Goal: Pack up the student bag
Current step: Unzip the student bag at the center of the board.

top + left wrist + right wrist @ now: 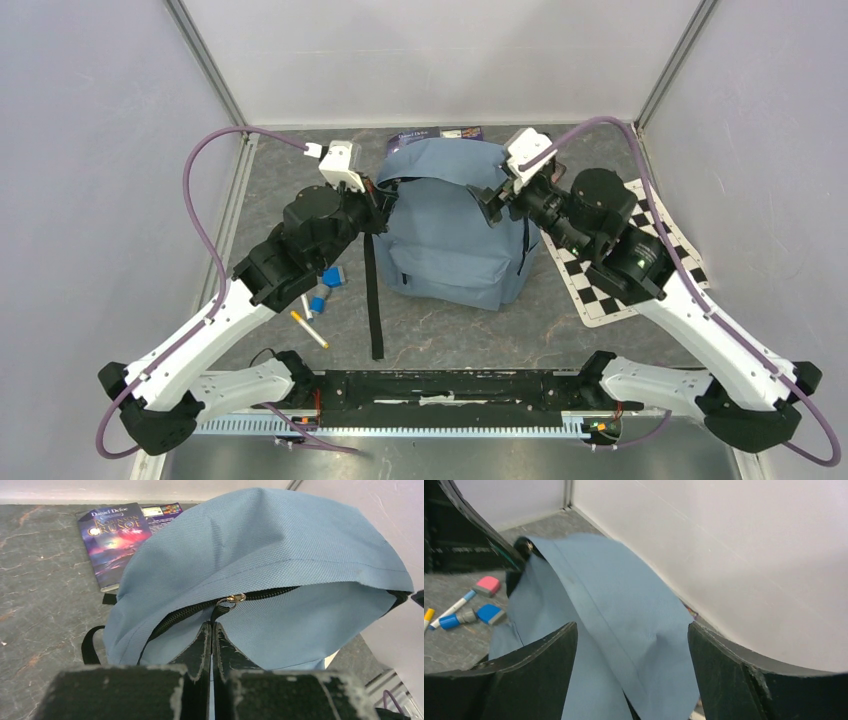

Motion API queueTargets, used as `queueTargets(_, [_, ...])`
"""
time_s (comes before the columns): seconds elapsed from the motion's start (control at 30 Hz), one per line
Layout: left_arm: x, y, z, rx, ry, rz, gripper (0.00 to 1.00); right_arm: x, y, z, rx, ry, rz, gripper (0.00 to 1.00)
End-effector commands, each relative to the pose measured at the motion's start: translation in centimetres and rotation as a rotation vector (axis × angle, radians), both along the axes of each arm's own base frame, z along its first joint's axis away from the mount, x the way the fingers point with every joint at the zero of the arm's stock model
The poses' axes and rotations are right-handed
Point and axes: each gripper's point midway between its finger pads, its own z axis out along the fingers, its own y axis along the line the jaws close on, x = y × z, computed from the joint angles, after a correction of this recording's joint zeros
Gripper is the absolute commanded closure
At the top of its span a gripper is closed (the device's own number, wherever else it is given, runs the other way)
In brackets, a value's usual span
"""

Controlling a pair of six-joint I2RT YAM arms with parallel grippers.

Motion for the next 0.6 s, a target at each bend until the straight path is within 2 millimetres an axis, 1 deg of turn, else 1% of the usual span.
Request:
queueTargets(0.0, [-0.5,-0.4,1.6,-0.082,-0.021,-0.028,0.98,0.0,2.4,1.9,-0.031,-0.027,0.105,0.14])
queueTargets(0.17, [-0.7,-0.2,1.9,-0.081,-0.027,-0.026,0.98,0.8,4.6,1.6,-0.071,-0.006,0.157,0.11])
queueTargets(0.23, [-0.7,0.0,2.0,-0.078,-0.028,-0.024,0.98,0.7,5.6,1.3,-0.085,0.006,0.194,0.11])
queueTargets(0.3, [-0.7,0.1,2.0,-0.075,-0.03,-0.02,0.98,1.0,6.2,0.8,-0.1,0.017,0.196,0.11])
queueTargets(0.33, [-0.7,0.1,2.0,-0.073,-0.031,-0.019,0.98,1.2,6.3,0.6,-0.104,0.022,0.186,0.13])
queueTargets(0.37, [-0.7,0.2,2.1,-0.071,-0.031,-0.017,0.98,1.7,6.2,0.5,-0.106,0.025,0.16,0.16])
queueTargets(0.43, [-0.7,0.4,2.0,-0.062,-0.03,-0.007,0.98,2.3,5.8,0.7,-0.092,0.021,0.109,0.26])
queueTargets(0.5, [-0.6,0.7,1.9,-0.054,-0.027,0.006,0.98,2.7,5.1,1.1,-0.078,0.013,0.063,0.37])
queueTargets(0.57, [-0.6,1.1,1.6,-0.045,-0.022,0.023,0.98,3.0,4.4,1.8,-0.056,-0.002,0.024,0.51])
